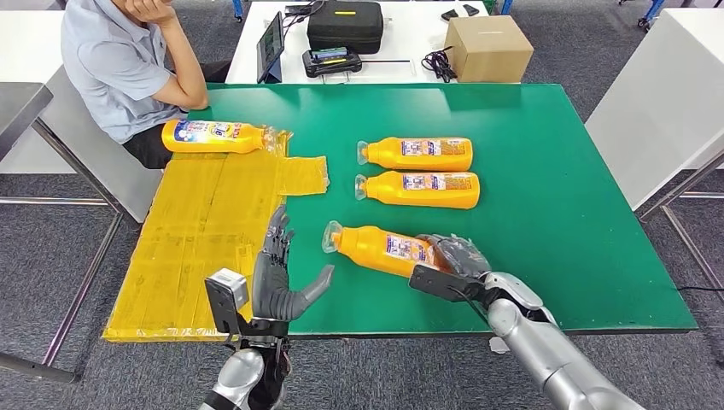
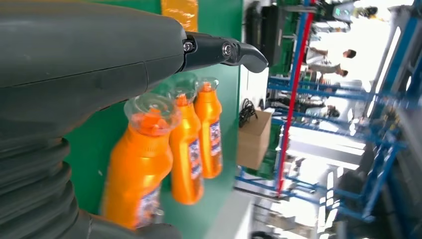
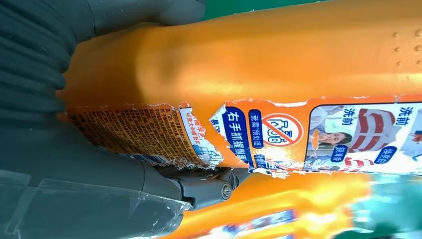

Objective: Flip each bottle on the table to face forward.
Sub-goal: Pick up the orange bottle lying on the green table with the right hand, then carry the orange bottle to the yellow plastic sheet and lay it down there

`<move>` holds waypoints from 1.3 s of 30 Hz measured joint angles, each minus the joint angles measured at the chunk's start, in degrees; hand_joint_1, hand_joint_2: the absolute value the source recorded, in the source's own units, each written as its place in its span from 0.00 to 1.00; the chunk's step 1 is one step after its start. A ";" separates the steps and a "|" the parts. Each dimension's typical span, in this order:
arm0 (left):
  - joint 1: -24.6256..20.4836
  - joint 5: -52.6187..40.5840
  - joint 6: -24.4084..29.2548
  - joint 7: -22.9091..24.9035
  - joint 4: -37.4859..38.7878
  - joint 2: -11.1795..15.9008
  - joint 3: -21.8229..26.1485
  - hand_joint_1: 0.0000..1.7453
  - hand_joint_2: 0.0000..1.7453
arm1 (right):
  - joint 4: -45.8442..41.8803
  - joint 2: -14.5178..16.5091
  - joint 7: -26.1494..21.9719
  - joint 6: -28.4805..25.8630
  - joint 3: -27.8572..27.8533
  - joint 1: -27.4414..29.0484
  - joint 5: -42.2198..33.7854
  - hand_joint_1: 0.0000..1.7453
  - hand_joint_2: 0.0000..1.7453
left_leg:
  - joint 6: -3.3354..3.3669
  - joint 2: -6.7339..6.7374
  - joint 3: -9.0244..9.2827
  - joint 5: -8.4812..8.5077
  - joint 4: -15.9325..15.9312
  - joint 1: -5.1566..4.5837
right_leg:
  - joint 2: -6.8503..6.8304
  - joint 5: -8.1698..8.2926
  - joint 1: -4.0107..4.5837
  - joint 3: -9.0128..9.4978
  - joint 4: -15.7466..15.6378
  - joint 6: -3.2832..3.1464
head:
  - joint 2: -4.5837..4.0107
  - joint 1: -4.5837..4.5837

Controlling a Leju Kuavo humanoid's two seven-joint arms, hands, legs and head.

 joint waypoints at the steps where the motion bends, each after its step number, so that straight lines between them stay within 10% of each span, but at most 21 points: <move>1: 0.02 2.36 -0.65 0.01 -0.10 -0.23 0.34 0.00 1.00 | -0.96 0.54 -0.41 0.41 -1.09 0.87 -0.84 1.00 1.00 | 0.00 -0.01 -0.01 0.00 0.00 0.00 | -0.01 0.00 0.00 0.00 0.00 0.00 | 0.00 0.00; 16: 5.83 24.24 -15.97 -0.21 -9.18 -0.98 5.90 0.00 1.00 | -9.10 5.48 -4.01 4.90 -11.41 6.15 -10.28 1.00 1.00 | 0.00 -0.07 -0.11 0.00 0.00 -0.02 | -0.05 -0.01 -0.01 -0.06 0.00 0.01 | 0.00 0.01; 39: -3.59 2.47 -12.63 -6.65 9.62 -1.15 0.87 0.00 1.00 | -4.96 10.02 -8.50 16.74 -7.63 2.99 -14.62 1.00 1.00 | 0.00 -0.05 -0.10 0.01 0.00 -0.01 | -0.04 0.00 -0.01 -0.06 0.01 0.00 | 0.00 0.02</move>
